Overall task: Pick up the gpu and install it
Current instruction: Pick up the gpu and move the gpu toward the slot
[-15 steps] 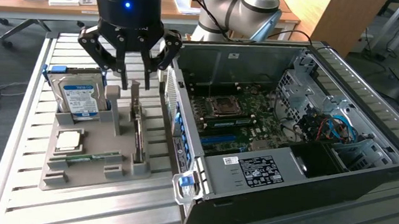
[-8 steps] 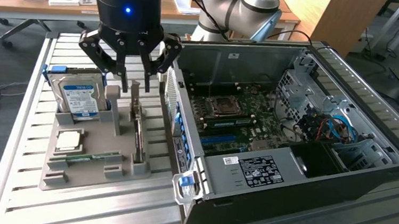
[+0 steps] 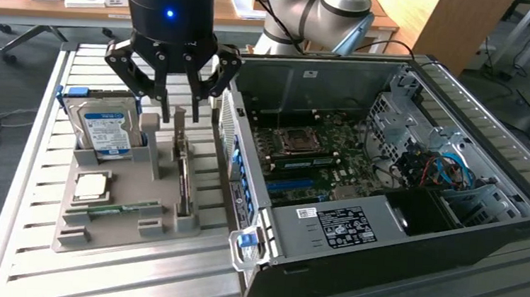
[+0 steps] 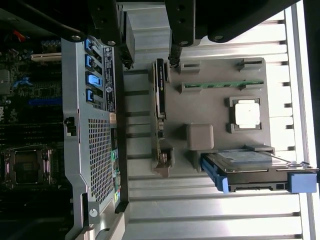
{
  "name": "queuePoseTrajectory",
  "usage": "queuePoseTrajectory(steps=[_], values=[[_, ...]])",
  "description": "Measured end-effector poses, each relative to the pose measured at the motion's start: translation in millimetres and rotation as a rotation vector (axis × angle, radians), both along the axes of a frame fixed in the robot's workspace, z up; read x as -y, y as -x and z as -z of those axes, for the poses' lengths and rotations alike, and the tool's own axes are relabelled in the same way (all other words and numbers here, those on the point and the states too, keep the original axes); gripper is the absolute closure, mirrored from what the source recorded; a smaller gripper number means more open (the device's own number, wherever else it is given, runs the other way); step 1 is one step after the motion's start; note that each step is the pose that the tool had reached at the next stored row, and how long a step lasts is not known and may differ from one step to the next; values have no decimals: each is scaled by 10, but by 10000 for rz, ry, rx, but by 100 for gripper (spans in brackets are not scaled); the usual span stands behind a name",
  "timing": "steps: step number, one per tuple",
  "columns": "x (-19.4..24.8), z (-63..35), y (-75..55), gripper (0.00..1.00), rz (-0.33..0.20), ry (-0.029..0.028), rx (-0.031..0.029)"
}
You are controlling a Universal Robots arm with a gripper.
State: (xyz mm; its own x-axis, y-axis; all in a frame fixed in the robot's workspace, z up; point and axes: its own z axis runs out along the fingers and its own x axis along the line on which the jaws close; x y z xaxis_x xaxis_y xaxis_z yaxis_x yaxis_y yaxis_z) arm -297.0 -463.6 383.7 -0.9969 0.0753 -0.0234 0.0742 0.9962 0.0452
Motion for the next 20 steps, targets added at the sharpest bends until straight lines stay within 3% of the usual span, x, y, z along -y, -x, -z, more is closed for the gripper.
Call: queuePoseTrajectory(steps=[8, 20], values=[[0, 96, 0, 58, -1, 2, -2], [0, 117, 1, 58, -1, 2, -1]])
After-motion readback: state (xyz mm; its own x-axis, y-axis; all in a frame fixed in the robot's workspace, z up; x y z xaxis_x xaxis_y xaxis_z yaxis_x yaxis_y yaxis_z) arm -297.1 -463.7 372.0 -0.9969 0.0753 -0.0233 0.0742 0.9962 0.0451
